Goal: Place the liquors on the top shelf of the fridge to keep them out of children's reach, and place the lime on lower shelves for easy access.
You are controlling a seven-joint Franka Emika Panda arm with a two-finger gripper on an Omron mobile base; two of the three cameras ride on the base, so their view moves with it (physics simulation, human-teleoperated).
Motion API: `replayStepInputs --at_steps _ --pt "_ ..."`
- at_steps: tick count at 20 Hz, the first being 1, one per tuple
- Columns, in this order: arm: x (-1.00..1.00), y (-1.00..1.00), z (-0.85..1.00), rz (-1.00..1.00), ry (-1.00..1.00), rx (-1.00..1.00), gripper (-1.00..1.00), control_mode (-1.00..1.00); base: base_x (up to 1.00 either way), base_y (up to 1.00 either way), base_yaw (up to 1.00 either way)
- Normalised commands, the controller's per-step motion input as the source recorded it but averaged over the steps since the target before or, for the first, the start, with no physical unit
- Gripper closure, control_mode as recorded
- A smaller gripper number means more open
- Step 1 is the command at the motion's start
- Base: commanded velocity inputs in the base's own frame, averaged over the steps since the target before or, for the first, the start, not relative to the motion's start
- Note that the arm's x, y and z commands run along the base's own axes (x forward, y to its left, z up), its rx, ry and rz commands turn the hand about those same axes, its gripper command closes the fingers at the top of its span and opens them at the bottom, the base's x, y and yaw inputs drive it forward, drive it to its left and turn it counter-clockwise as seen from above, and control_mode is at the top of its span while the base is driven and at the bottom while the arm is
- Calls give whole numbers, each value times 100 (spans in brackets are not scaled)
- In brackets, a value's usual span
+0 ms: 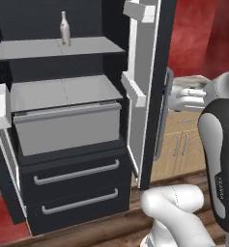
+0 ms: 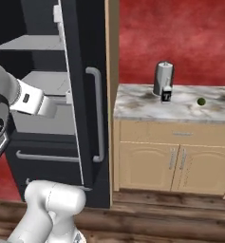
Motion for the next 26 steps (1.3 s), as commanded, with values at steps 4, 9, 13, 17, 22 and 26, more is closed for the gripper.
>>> replayStepInputs --at_steps 4,9,13,17,22,26 --pt "0 0 0 0 0 0 -100 100 4 -80 0" --pt "0 0 0 0 0 0 -100 100 11 -78 0" --pt "0 0 0 0 0 0 -100 100 22 -71 0" --pt "0 0 0 0 0 0 -100 100 30 -59 0" --pt "0 0 0 0 0 0 -100 100 45 -39 0" --pt "0 0 0 0 0 0 -100 100 71 -14 1"
